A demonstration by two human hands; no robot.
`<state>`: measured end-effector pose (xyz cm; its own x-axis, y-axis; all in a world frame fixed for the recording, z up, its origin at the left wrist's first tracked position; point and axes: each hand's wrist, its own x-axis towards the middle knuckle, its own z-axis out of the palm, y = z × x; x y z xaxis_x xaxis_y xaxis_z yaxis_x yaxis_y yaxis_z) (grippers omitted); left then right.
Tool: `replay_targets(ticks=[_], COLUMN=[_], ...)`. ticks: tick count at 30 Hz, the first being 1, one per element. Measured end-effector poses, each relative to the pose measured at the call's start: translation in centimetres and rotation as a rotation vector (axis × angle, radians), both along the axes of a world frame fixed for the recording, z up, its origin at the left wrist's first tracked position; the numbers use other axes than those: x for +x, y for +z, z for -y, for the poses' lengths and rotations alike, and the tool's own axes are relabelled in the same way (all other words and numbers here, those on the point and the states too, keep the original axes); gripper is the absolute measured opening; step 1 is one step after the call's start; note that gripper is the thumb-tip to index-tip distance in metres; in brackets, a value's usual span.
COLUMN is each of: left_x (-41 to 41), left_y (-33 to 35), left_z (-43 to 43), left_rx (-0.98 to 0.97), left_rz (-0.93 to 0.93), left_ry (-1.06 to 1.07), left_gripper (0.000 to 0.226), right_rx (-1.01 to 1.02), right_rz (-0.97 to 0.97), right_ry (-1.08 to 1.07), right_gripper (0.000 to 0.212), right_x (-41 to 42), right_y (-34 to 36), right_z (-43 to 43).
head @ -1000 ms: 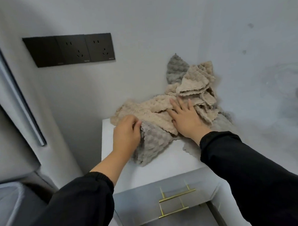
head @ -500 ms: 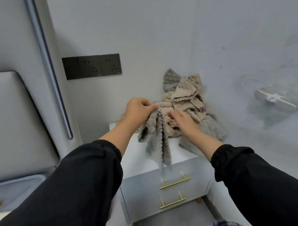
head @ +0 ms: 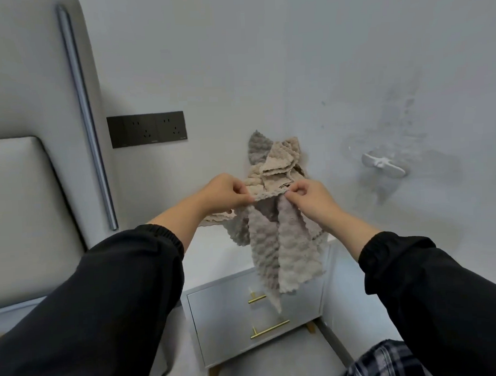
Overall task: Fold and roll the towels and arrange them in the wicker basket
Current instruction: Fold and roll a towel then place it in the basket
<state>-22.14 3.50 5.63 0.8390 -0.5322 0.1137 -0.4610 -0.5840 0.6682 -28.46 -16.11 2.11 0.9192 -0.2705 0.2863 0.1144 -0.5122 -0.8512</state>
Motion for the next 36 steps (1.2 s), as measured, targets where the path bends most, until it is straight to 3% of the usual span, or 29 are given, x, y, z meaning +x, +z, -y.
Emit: replay_targets(ticks=[7, 10, 14, 16, 19, 23, 26, 29, 32, 36], left_x=[-0.7, -1.3, -1.0, -0.9, -0.6, 0.1, 1.0, 2.6, 4.4, 7.6], left_y=[-1.4, -1.3, -1.6, -2.0, -2.5, -3.9, -5.3, -6.8, -7.9, -8.9], left_z=[1.2, 0.7, -0.9, -1.2, -1.2, -0.6, -0.8, -2.0, -2.7, -3.3], left_rx=[-0.106, -0.17, 0.121, 0.126, -0.039, -0.021, 0.016, 0.136, 0.239, 0.134], left_rz=[0.068, 0.047, -0.012, -0.019, -0.086, 0.012, 0.131, 0.304, 0.317, 0.165], left_ry=[0.089, 0.035, -0.083, -0.029, 0.094, 0.191, 0.281, 0.368, 0.44, 0.482], left_gripper=[0.022, 0.023, 0.03, 0.028, 0.024, 0.014, 0.017, 0.018, 0.018, 0.022], right_rx=[-0.149, -0.24, -0.16, -0.2, -0.377, -0.7, -0.686, -0.603, -0.527, -0.418], right_rz=[-0.077, -0.091, -0.119, -0.167, -0.307, -0.544, -0.654, -0.634, -0.565, -0.498], right_ry=[0.008, 0.032, 0.066, 0.107, 0.204, 0.139, 0.031, -0.076, -0.139, -0.216], right_gripper=[0.02, 0.02, 0.024, 0.026, 0.042, 0.04, 0.028, 0.015, 0.034, 0.049], right_x=[-1.1, -1.9, -2.5, -2.6, -2.7, -2.2, -1.4, -0.6, 1.4, 4.7], right_y=[1.0, 1.6, 1.3, 1.1, 0.7, -1.1, -2.9, -4.1, -4.8, -5.3], right_z=[0.9, 1.3, 2.2, 2.2, 2.4, 4.1, 6.1, 7.5, 7.8, 7.3])
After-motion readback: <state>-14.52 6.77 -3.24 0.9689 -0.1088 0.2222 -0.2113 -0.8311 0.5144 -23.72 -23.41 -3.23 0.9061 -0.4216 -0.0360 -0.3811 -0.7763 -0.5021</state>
